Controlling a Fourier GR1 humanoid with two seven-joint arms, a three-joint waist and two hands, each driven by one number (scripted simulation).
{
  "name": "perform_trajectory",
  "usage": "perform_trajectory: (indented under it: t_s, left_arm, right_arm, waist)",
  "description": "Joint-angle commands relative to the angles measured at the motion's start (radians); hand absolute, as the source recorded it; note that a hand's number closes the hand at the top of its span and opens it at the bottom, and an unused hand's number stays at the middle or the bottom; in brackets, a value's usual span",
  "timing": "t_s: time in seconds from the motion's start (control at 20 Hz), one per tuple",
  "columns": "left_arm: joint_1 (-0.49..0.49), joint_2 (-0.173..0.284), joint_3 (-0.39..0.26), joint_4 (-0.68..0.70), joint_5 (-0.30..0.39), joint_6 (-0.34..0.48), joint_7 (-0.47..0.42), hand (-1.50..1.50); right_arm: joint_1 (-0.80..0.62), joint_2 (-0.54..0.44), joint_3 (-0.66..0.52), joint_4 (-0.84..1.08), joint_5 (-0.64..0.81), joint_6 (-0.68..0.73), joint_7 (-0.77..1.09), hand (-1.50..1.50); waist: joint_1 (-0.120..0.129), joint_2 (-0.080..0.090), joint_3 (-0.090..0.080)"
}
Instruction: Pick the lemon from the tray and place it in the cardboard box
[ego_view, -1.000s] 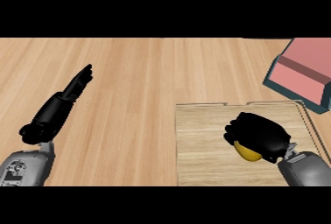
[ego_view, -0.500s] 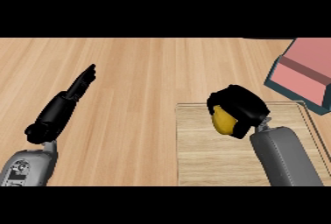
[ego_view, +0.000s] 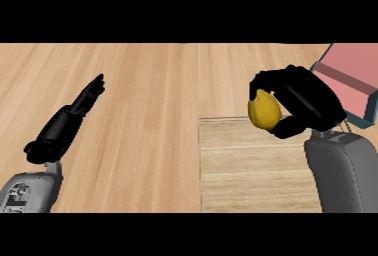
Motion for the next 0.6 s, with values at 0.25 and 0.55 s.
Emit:
perform_trajectory:
  t_s: [0.25,0.55]
  left_arm:
    - [-0.019,-0.021,-0.008,-0.017,-0.001,0.005,0.036,0.00]
    - [-0.040,0.005,0.024,0.028,0.005,-0.021,-0.018,0.00]
  right_arm:
    - [-0.156,0.011,-0.338,0.017,-0.134,-0.017,0.255,1.50]
    - [-0.347,-0.151,-0.466,0.289,-0.164,-0.051,0.296,1.50]
  waist:
    - [0.001,0.003,0.001]
    - [0.015,0.008,0.001]
